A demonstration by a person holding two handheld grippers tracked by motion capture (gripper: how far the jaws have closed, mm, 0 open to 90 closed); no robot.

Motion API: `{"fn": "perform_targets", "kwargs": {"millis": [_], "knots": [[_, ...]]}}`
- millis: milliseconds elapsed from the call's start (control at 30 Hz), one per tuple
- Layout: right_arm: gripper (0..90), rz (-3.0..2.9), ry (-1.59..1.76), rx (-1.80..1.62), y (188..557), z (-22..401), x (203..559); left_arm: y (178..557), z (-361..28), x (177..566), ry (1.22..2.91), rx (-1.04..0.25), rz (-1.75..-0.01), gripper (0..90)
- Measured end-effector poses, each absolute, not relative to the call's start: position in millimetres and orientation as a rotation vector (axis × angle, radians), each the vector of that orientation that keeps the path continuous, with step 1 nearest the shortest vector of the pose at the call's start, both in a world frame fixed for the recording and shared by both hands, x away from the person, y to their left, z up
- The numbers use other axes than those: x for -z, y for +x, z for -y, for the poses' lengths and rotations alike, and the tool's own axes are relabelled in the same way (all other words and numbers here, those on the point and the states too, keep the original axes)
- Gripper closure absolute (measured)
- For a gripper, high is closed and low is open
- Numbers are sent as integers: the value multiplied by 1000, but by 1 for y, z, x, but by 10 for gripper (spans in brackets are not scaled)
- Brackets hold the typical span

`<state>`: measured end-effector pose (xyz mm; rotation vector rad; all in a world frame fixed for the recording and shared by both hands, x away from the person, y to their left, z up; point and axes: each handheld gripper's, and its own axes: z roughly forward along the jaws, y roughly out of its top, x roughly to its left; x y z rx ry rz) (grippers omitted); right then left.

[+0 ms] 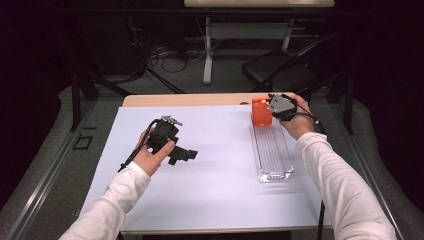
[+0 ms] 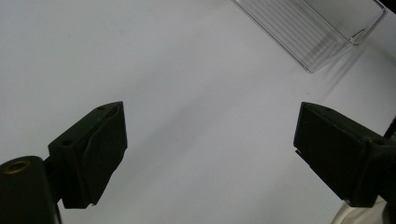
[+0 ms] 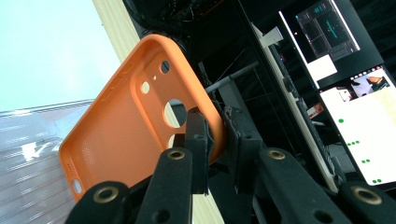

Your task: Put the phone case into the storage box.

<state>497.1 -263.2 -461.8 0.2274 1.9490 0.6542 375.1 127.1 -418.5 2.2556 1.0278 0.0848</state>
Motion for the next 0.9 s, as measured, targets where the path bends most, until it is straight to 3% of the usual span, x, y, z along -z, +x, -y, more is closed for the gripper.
{"fn": "perform_targets", "kwargs": {"millis": [900], "knots": [[794,-1979,241,-651,508,276,463,376,-125,421,2261,-83,-1021,98]]}}
